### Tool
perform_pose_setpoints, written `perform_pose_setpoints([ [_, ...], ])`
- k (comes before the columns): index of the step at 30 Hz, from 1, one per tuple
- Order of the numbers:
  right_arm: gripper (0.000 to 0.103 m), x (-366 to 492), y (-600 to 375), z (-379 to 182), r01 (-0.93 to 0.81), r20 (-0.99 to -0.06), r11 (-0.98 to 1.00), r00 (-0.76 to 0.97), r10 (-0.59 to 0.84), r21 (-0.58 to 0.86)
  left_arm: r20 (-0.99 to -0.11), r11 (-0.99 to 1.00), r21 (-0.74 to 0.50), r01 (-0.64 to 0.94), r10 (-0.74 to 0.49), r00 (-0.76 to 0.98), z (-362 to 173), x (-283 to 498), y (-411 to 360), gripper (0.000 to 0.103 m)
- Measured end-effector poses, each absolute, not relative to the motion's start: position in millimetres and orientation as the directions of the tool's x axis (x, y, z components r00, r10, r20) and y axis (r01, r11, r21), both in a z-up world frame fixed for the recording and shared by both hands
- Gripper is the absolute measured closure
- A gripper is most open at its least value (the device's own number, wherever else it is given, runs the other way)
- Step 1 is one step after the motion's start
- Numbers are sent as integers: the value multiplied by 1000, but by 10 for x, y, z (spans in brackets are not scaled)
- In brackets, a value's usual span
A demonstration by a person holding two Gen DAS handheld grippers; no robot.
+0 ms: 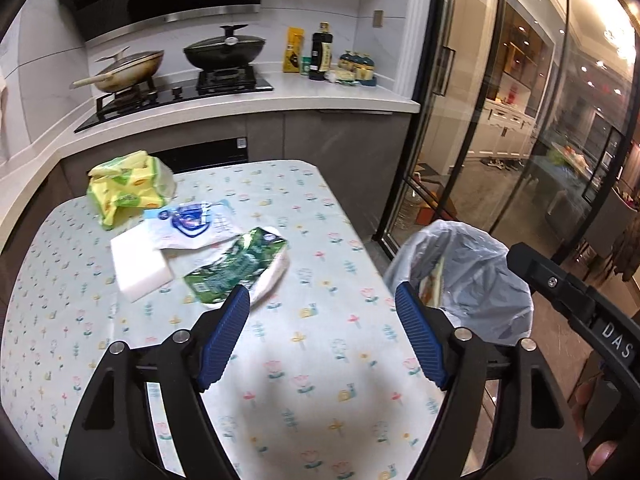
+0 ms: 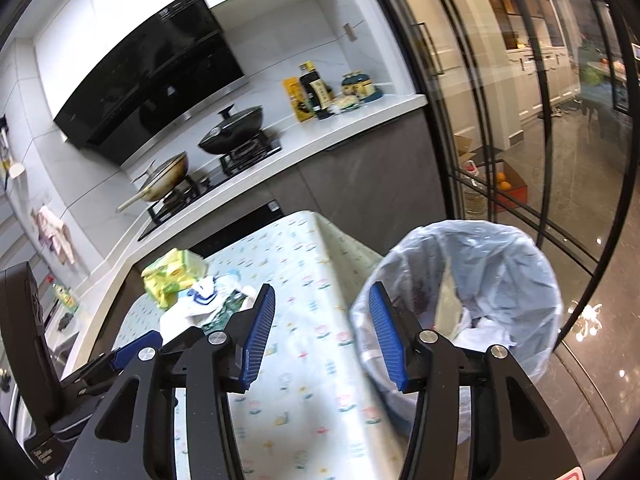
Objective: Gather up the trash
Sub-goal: 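Move both open grippers back over the table items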
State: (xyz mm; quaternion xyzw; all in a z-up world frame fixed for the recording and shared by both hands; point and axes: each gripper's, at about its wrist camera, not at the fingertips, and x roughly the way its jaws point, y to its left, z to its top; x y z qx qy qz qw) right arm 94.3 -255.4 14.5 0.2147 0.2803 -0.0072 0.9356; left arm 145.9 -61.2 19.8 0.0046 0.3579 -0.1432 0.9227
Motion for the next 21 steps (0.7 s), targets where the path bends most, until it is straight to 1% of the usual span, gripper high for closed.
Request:
perform_pose_setpoints([
  [5, 49, 1019, -2267, 174, 103, -532, 916, 837, 131, 387, -662, 970, -104, 221, -234, 713, 202, 1498, -272, 31],
  [13, 49, 1180, -1816, 136, 59, -555, 925, 814, 173, 376, -661, 982, -122, 142, -187, 727, 168, 1579, 337, 28],
  [18, 49, 1352, -1579, -13, 55, -586, 920, 785, 199, 387, -675, 987, -133, 92, -158, 721, 83, 1655, 685, 28],
  [21, 49, 1453, -1468, -128, 55, -606, 917, 766, 215, 395, -680, 989, -135, 65, -141, 719, 28, 1713, 858, 23],
])
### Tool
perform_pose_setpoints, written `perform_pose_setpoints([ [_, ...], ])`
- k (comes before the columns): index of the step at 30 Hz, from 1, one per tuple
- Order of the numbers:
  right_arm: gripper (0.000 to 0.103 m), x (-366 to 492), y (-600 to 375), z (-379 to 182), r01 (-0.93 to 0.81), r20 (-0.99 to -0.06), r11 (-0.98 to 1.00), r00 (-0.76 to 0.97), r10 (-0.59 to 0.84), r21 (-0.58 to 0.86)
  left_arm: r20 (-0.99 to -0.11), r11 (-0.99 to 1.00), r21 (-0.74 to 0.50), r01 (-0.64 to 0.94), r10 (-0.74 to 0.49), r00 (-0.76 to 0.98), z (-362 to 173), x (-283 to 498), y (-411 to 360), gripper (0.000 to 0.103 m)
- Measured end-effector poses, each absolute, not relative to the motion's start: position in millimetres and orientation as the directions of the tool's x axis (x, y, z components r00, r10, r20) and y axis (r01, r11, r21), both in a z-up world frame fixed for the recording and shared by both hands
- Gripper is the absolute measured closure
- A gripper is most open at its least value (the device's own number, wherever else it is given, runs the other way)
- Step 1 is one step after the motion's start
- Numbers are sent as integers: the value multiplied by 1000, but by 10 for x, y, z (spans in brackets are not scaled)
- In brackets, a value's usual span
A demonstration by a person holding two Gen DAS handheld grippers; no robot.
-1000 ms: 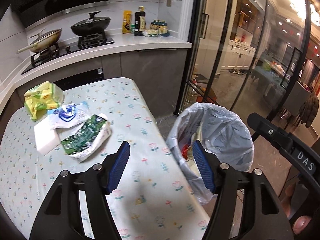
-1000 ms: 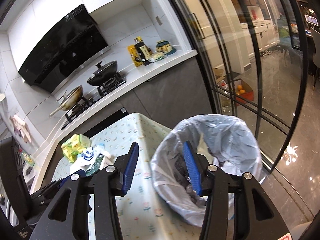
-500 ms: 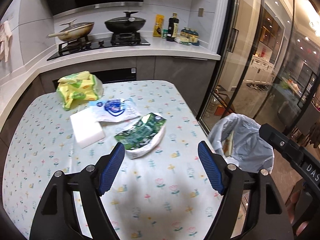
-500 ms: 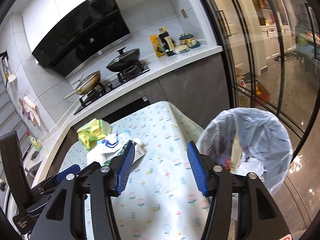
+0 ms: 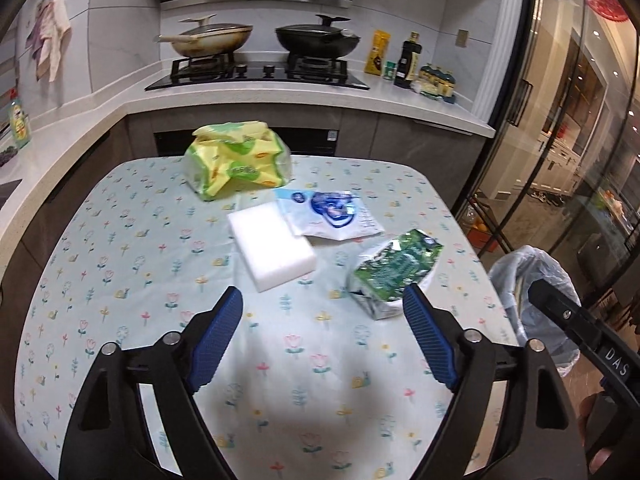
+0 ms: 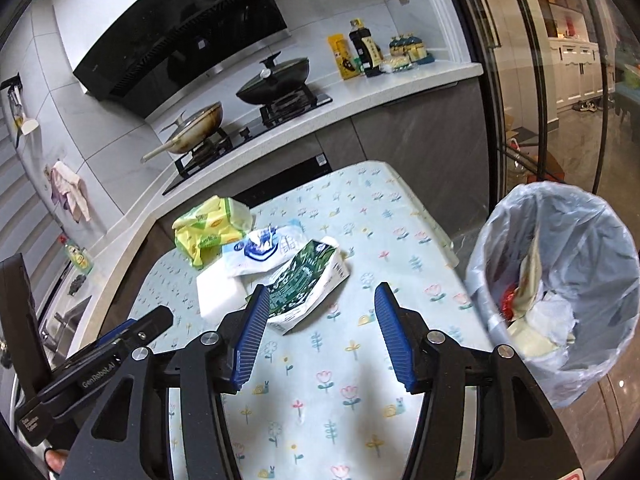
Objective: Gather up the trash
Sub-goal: 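Move both open grippers back over the table items, then grasp the white sponge with the left gripper while the right gripper grasps the green milk carton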
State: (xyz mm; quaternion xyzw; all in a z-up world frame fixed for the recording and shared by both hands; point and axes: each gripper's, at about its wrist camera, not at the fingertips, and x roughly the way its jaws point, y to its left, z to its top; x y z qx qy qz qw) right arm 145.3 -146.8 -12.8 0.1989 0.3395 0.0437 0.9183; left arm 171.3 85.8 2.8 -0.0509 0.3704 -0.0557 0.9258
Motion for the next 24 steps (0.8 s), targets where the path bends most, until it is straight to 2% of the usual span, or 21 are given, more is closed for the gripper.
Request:
perform_pose_setpoints([
  [10, 49, 1898, -1210, -581, 76, -665, 893, 696, 271, 443, -716, 986, -165, -5, -116, 688, -218, 2050, 1225, 18],
  [13, 49, 2032, -1180, -710, 89, -678, 886, 680, 280, 455, -733, 985, -168, -21, -111, 671, -314, 2188, 1250, 14],
  [24, 49, 2423, -1220, -1031, 142, -692, 854, 657, 298, 501, -789, 973, -223, -60, -144, 597, -671, 2680, 1132, 11],
])
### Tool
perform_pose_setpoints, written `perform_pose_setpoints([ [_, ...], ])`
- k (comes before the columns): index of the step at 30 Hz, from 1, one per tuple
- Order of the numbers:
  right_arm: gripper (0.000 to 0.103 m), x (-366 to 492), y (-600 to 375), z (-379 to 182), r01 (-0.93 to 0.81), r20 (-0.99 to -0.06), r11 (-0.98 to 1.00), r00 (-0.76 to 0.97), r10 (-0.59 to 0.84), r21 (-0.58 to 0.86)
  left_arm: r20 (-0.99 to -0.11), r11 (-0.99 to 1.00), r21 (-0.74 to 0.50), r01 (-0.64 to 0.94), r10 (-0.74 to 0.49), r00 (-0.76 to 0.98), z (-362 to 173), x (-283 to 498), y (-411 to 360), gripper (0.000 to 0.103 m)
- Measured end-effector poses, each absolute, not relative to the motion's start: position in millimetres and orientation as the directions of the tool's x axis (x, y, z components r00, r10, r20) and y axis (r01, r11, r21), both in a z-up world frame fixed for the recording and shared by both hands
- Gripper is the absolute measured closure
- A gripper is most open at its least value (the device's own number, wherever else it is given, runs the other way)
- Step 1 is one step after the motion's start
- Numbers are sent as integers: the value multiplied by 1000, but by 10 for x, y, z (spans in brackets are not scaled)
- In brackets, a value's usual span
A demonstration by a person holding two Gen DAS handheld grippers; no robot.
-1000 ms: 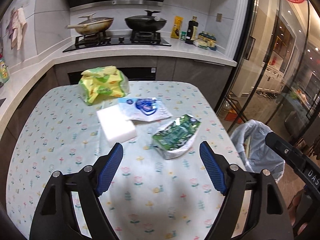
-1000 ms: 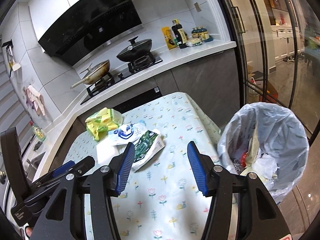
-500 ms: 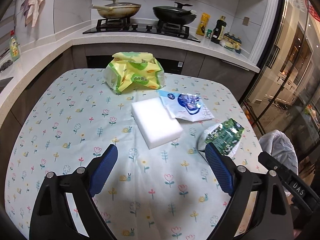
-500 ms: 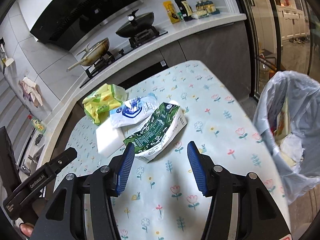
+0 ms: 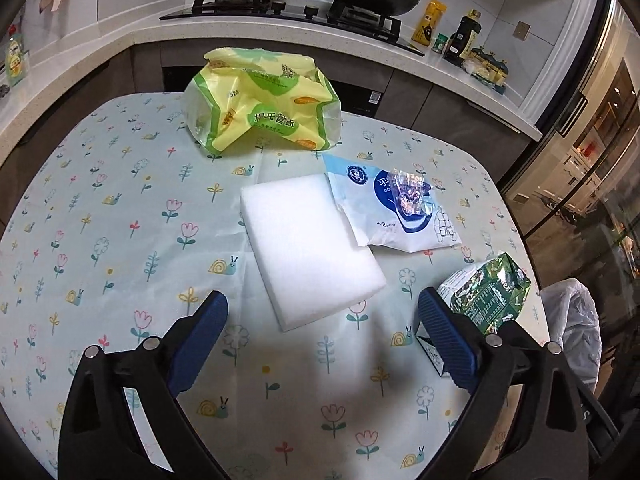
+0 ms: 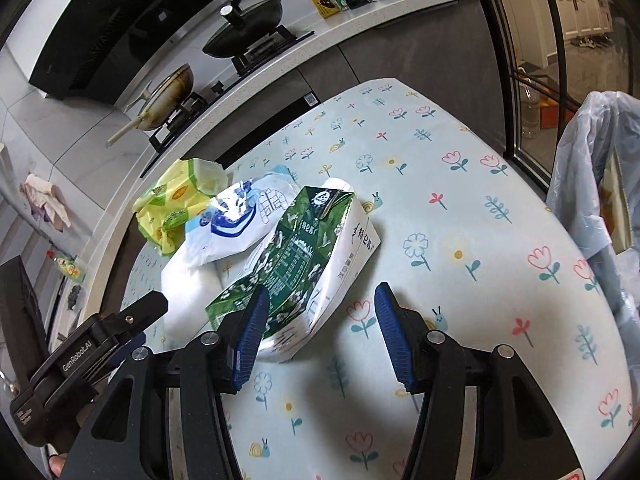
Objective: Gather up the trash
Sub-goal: 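Grasp the white sponge with the left gripper while the right gripper grasps the green milk carton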
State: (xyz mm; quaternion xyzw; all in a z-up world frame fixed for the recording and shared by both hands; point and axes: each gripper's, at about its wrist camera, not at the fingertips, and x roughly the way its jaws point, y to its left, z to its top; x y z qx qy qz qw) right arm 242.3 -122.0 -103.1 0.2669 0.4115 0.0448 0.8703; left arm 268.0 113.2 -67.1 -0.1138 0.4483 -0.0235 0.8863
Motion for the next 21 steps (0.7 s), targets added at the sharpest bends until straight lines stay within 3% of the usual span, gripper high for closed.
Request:
perform_pose_setpoints([
  [10, 49, 2583, -1256, -1130, 136, -674, 828, 659, 335, 544, -817, 972, -216, -87, -132, 561, -897, 2937, 1082, 12],
  [12, 49, 2607, -1231, -1132, 125, -670, 827, 658, 344, 548, -817, 974, -213, -73, -137, 561, -908, 2942, 1066, 17],
  [14, 58, 2616, -1204, -1139, 114, -669, 828, 654, 353, 549, -823, 977, -207, -55, -143, 550, -924, 2950, 1034, 27],
  [21, 69, 2536, -1175, -1081, 88, -643, 818, 667, 376, 569, -798, 985, -171, -31, -120, 591, -800, 2792, 999, 31],
])
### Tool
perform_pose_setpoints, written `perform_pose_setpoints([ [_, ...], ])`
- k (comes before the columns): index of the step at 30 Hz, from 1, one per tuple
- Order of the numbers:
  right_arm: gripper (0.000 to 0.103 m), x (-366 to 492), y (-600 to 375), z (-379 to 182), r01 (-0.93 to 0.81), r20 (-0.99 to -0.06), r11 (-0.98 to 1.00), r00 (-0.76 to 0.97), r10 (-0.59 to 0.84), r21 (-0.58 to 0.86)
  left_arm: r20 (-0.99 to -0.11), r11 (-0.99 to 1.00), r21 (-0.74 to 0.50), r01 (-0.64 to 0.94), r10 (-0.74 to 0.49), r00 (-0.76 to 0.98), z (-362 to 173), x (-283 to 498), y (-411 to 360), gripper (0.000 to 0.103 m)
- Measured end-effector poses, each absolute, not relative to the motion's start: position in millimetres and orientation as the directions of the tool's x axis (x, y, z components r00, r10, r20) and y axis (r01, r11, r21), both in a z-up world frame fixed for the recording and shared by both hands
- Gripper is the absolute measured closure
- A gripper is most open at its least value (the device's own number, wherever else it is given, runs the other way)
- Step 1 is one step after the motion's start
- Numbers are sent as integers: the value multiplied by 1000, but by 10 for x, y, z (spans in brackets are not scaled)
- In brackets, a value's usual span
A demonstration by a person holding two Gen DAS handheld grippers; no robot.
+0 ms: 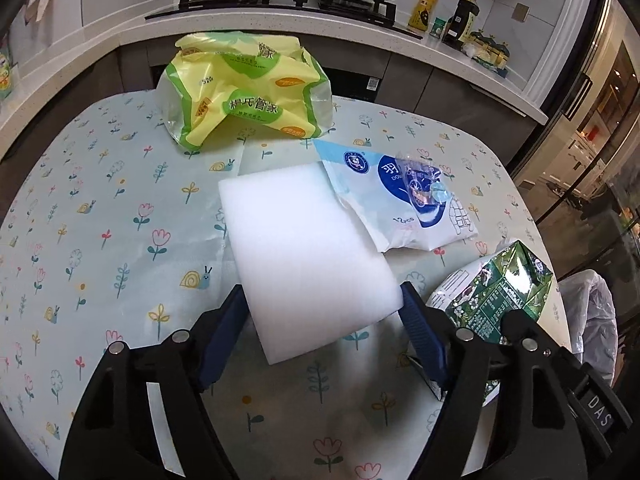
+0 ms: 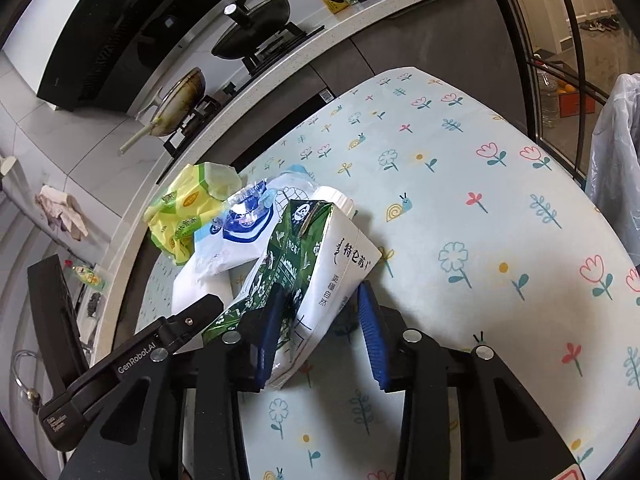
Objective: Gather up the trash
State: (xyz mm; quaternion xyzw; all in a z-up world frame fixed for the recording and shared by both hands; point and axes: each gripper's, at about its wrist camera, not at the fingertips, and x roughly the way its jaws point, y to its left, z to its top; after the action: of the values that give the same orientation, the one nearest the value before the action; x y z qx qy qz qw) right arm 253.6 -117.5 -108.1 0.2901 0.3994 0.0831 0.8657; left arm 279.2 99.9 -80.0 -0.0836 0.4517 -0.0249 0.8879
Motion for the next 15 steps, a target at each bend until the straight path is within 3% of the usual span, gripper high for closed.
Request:
perform_pose_setpoints([
  [5, 75, 2409, -1147, -945, 59, -630, 827, 678, 378, 559, -769, 989, -147, -8, -110, 630, -590, 2611, 942, 31],
  [10, 88, 2217, -1203, -780, 36, -609, 827, 695, 383, 561, -743, 990, -140, 16, -116, 659, -375, 2412, 867, 31],
  [15, 90, 1979, -1298, -655, 33, -606, 835, 704, 370, 549, -724, 989, -140, 41, -130, 677, -206, 2178, 752, 31],
])
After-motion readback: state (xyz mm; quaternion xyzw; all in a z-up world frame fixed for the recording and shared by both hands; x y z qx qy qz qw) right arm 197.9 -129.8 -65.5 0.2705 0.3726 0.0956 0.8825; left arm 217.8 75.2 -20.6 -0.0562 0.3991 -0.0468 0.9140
